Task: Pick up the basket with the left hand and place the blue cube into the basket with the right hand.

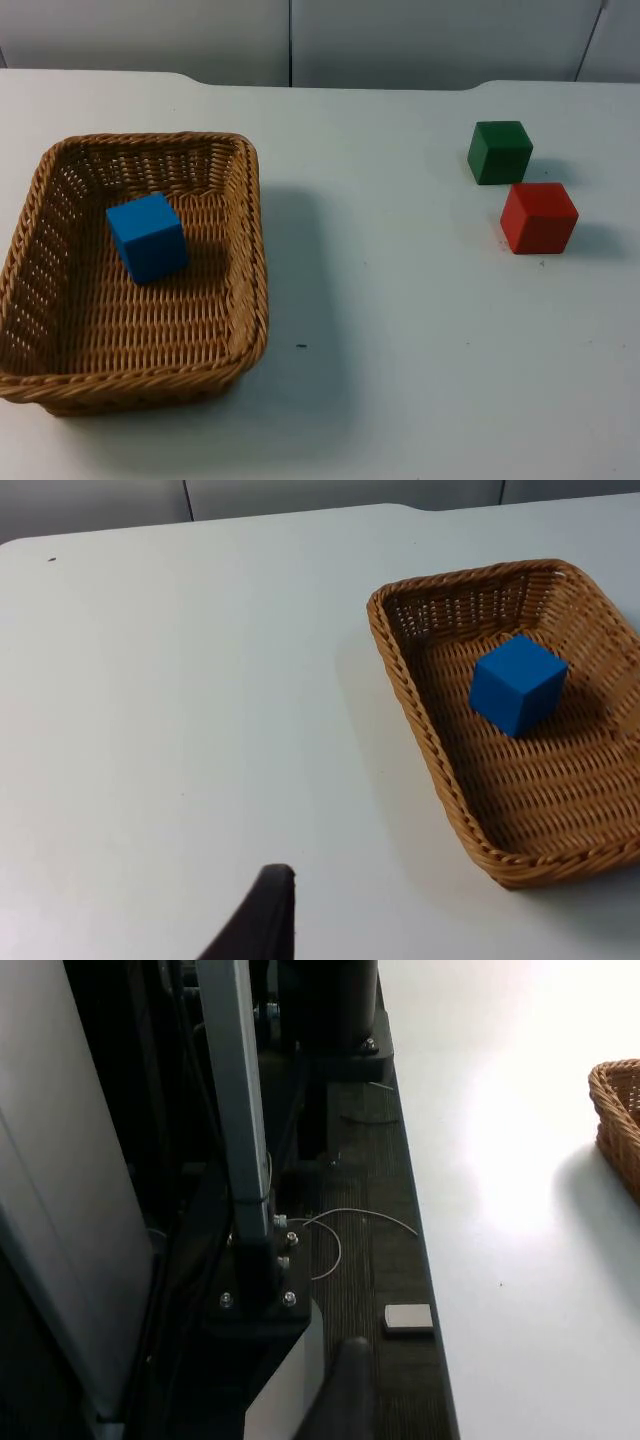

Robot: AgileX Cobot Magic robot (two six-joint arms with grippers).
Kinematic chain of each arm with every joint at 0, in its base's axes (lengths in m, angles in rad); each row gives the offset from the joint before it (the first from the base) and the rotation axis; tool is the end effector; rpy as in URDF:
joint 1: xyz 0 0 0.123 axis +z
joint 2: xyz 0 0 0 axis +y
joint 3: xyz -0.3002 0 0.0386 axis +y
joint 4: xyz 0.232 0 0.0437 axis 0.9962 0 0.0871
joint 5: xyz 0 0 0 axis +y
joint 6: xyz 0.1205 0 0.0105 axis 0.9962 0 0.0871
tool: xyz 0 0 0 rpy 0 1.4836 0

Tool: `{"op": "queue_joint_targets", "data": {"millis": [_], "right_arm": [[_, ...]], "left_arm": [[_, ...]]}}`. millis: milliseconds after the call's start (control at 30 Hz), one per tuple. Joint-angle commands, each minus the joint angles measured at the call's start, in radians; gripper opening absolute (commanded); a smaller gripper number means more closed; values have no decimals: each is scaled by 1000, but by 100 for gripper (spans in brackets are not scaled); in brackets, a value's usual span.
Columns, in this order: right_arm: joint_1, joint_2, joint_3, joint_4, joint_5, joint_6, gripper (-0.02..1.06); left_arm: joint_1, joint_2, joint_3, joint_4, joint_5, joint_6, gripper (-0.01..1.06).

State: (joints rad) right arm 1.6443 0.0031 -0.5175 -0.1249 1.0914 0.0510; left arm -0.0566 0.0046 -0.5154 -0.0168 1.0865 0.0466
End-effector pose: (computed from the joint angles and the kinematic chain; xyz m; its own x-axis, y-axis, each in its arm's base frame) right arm 0.0143 -0.0123 0.2585 0.0412 -0.4665 -0.8836 -0.9981 0.0213 -0.0577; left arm -0.0123 -0.0011 0.2577 -0.4654 0.0652 -0.8827 0.0878 0.9958 0.0273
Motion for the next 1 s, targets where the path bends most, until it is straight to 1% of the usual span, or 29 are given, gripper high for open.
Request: {"op": "queue_joint_targets", "data": {"millis": [0, 67, 100, 133, 633, 733, 800, 833, 867, 900, 967], "right_arm": [[4, -3, 11, -4, -15, -7, 80], [4, -3, 11, -4, -15, -7, 98], [4, -3, 11, -4, -15, -7, 98], [4, -3, 11, -4, -15, -7, 105], [4, -3, 11, -4, -15, -7, 105], [-8, -3, 11, -4, -15, -7, 105], [-46, -3, 11, -4, -15, -7, 105], [-102, -3, 11, -4, -15, -7, 105], [-102, -3, 11, -4, -15, -7, 105], [-142, -3, 11, -4, -15, -7, 105], [-262, -3, 11, -4, -15, -7, 105]], "left_arm": [[2, -5, 1, -3, -9, -4, 105], [2, -5, 1, -3, -9, -4, 105], [2, -5, 1, -3, -9, -4, 105], [2, -5, 1, -3, -9, -4, 105], [2, -5, 1, -3, -9, -4, 105], [2, -5, 1, -3, -9, -4, 105], [2, -5, 1, -3, -9, -3, 105], [2, -5, 1, -3, -9, -3, 105], [2, -5, 1, -3, -9, -3, 105], [4, -5, 1, -3, -9, -2, 105], [4, -5, 1, -3, -9, -2, 105]]}}
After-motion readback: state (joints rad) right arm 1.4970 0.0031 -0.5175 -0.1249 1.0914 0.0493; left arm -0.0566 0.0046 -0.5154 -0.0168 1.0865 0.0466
